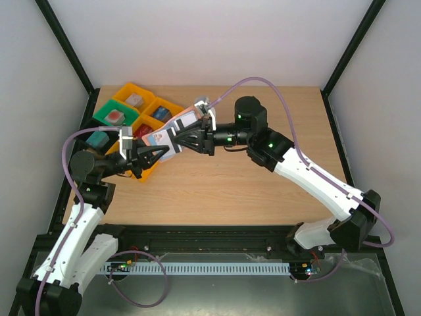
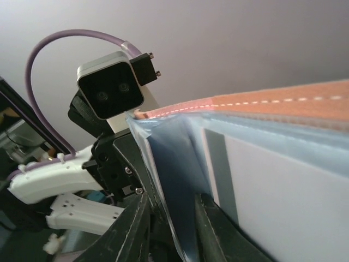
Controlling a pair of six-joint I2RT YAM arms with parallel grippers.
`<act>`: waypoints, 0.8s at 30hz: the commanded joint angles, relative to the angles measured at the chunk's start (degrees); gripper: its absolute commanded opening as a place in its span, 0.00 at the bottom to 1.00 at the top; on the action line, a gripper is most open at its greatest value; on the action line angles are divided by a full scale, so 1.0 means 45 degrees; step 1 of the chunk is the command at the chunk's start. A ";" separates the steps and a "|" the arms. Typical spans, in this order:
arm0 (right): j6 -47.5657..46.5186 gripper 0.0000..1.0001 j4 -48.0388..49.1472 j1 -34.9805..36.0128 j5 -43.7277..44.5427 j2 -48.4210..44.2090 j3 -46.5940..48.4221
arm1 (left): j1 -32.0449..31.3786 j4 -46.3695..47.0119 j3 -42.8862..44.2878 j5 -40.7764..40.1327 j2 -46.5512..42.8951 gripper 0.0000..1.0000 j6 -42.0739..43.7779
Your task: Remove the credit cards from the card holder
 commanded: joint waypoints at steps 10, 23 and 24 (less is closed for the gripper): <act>0.0271 0.02 0.1293 -0.0056 -0.1541 -0.0034 -0.0041 | -0.0124 0.0629 0.0133 0.0167 -0.0202 0.18 0.0339; -0.1058 0.10 -0.0589 -0.0267 -0.0863 -0.0456 0.0260 | -0.0072 0.1011 0.0161 -0.0192 -0.0242 0.02 0.0150; -0.1259 0.10 -0.0815 -0.0334 -0.0633 -0.0528 0.0265 | -0.0074 0.1081 0.0144 -0.0197 -0.0254 0.02 0.0100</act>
